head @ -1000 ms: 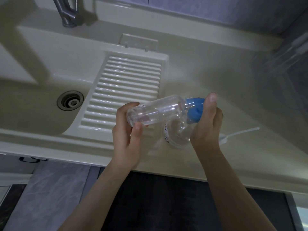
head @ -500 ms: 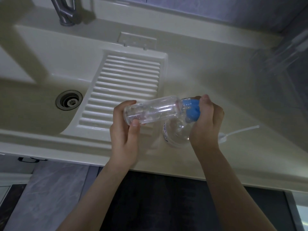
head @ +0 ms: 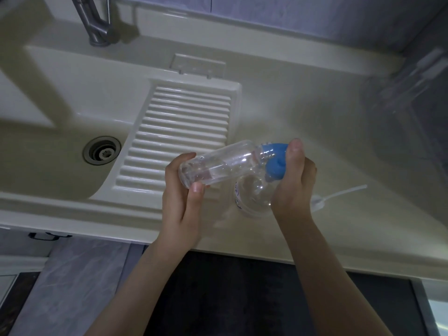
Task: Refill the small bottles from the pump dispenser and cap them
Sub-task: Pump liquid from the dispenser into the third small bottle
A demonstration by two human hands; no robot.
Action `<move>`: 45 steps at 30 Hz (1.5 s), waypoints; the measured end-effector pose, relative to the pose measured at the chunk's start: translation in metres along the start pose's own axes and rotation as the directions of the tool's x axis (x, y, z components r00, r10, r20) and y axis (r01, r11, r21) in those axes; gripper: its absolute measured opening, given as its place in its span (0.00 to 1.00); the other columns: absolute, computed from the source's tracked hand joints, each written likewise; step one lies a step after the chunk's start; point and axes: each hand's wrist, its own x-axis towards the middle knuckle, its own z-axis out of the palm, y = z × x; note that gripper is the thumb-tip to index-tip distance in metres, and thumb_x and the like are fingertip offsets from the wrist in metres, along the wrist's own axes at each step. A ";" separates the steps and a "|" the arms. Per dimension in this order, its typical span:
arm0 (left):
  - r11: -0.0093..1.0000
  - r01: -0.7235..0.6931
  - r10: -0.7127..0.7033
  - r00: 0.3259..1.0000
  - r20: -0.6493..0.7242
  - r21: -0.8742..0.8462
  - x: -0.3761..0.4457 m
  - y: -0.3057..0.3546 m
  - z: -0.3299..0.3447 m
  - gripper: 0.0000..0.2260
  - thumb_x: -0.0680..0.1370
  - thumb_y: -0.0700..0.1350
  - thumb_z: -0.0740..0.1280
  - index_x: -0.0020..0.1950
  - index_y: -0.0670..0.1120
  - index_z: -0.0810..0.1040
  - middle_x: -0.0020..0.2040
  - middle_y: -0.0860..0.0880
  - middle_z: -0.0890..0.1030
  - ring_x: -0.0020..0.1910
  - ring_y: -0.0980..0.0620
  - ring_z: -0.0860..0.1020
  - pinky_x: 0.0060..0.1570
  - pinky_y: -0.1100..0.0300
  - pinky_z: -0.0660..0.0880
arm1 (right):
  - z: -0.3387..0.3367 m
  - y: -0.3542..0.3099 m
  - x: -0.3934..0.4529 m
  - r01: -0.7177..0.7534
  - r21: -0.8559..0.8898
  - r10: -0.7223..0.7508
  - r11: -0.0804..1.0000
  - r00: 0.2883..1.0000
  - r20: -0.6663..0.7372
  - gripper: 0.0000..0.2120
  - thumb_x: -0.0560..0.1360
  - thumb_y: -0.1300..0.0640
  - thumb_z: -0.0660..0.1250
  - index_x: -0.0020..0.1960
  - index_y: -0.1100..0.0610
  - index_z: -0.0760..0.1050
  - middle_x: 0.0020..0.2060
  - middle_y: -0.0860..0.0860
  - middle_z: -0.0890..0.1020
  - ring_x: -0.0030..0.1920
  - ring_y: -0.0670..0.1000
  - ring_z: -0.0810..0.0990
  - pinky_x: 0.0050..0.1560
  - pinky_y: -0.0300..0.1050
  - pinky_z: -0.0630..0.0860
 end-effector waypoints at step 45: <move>0.985 -0.078 0.070 0.996 0.058 0.151 0.000 0.005 -0.012 0.20 0.80 0.57 0.57 0.68 0.49 0.60 0.64 0.70 0.65 0.59 0.65 0.71 0.55 0.71 0.69 | -0.001 -0.003 0.005 0.032 -0.127 -0.027 0.991 0.999 0.039 0.31 0.67 0.33 0.42 0.31 0.60 0.66 0.27 0.60 0.68 0.33 0.62 0.69 0.44 0.63 0.71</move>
